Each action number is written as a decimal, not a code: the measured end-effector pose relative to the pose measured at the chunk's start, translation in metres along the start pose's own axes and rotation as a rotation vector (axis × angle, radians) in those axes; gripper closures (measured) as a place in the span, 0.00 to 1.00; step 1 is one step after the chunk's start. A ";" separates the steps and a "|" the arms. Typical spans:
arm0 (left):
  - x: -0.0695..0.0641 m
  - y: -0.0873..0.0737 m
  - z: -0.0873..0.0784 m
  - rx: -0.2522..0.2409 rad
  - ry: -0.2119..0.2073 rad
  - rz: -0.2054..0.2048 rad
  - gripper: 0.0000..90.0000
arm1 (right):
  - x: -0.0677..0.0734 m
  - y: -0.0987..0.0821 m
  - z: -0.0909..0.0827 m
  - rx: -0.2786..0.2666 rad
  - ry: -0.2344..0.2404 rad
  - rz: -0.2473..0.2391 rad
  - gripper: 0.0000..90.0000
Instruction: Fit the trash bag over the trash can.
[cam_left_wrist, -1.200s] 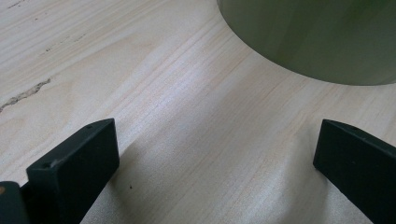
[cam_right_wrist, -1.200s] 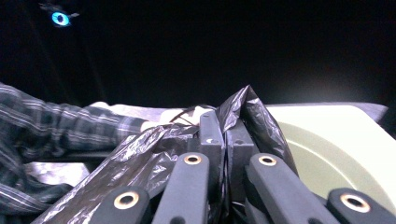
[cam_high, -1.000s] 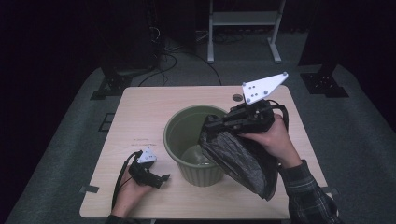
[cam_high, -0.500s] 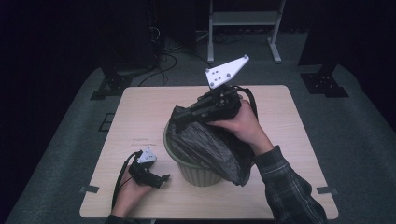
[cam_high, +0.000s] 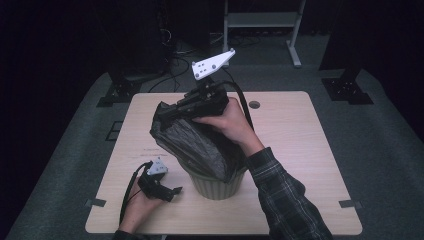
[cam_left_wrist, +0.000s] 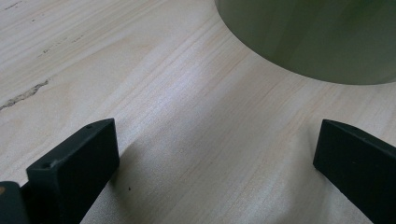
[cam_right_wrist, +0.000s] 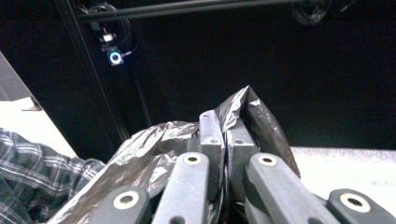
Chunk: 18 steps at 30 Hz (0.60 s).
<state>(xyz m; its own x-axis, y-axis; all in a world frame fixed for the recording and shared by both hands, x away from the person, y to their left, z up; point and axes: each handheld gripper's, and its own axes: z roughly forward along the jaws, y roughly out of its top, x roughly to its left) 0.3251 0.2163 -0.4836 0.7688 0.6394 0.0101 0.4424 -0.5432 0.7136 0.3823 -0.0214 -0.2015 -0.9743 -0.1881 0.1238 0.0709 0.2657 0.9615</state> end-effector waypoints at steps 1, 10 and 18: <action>0.000 0.000 0.000 0.000 0.000 0.001 0.00 | 0.000 -0.002 0.001 0.013 -0.008 0.001 0.98; 0.000 0.000 0.000 0.000 -0.001 0.001 0.00 | 0.002 -0.033 -0.031 0.033 -0.072 0.050 0.98; 0.000 0.000 0.000 0.002 0.000 0.003 0.00 | 0.004 -0.063 -0.062 0.087 -0.167 0.095 0.97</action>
<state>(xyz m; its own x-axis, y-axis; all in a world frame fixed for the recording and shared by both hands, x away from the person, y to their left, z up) 0.3252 0.2165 -0.4834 0.7700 0.6379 0.0121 0.4412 -0.5461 0.7121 0.3872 -0.0975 -0.2461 -0.9866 -0.0006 0.1632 0.1522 0.3566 0.9218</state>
